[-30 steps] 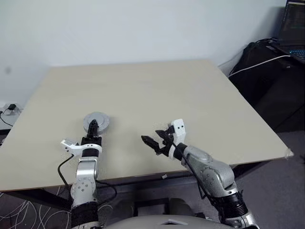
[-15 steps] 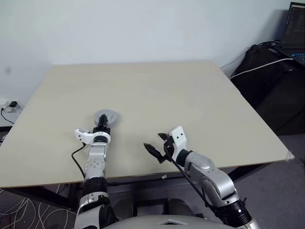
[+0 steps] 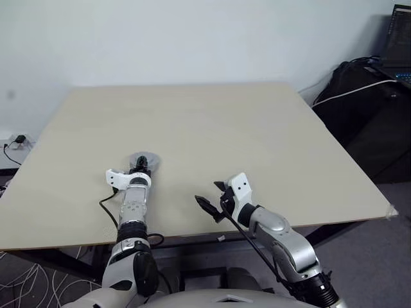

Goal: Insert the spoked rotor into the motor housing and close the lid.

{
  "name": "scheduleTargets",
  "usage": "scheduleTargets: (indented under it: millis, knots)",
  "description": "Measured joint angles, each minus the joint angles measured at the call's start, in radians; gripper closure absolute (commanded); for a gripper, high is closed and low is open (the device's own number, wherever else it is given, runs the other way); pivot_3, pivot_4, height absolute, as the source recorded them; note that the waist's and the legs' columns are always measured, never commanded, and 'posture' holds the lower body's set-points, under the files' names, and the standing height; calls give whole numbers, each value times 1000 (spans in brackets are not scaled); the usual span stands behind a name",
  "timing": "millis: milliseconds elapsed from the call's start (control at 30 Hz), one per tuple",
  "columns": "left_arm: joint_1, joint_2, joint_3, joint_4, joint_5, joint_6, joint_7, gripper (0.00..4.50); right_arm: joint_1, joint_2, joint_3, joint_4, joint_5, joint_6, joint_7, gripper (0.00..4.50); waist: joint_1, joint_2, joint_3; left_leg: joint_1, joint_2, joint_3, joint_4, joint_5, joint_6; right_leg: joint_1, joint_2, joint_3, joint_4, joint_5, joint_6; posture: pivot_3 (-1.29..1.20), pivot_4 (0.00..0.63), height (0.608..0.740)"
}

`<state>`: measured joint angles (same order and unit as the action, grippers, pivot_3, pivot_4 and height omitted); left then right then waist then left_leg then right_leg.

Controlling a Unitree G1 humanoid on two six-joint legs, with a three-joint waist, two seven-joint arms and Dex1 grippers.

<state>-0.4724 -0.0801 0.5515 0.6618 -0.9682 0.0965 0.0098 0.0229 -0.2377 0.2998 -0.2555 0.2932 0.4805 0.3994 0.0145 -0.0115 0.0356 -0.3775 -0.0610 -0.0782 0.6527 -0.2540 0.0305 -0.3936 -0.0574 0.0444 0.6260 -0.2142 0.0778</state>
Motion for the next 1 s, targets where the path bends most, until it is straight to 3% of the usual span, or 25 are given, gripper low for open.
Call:
scheduleTargets:
  millis: [200,233,400,600,867,1000]
  knots:
    - [-2,-11,14,-11,36,3,28,95,0,12,-4,4,-10,0,5,0,-1,1,-3,3,1,1,0,0,-1,1,0,0,0,-1,1,0,0,740]
    - [0,-17,14,-24,46,3,34,15,0,15,-4,4,-11,0,6,0,-2,1,-4,3,1,1,0,0,-1,1,0,0,0,-2,2,0,0,740]
    - [65,-63,5,-130,58,27,73,15,0,24,-6,7,-14,1,8,0,-6,2,-9,3,2,2,0,0,0,1,0,1,0,-2,2,0,0,740]
    - [163,-36,-22,-291,54,137,168,15,1,33,-15,8,-15,1,8,0,-26,2,-9,2,3,2,0,0,0,1,0,1,1,-1,1,0,0,740]
    - [374,-9,-69,-548,4,249,235,15,0,41,-25,12,-16,7,12,0,-29,4,-11,6,3,3,-1,-2,-2,0,-1,2,1,-5,-1,0,0,740]
    - [504,-7,-149,-678,0,291,251,15,2,42,-33,12,-14,10,16,0,-28,6,-13,9,3,4,-2,-4,-4,3,-2,2,1,-5,-1,0,0,740]
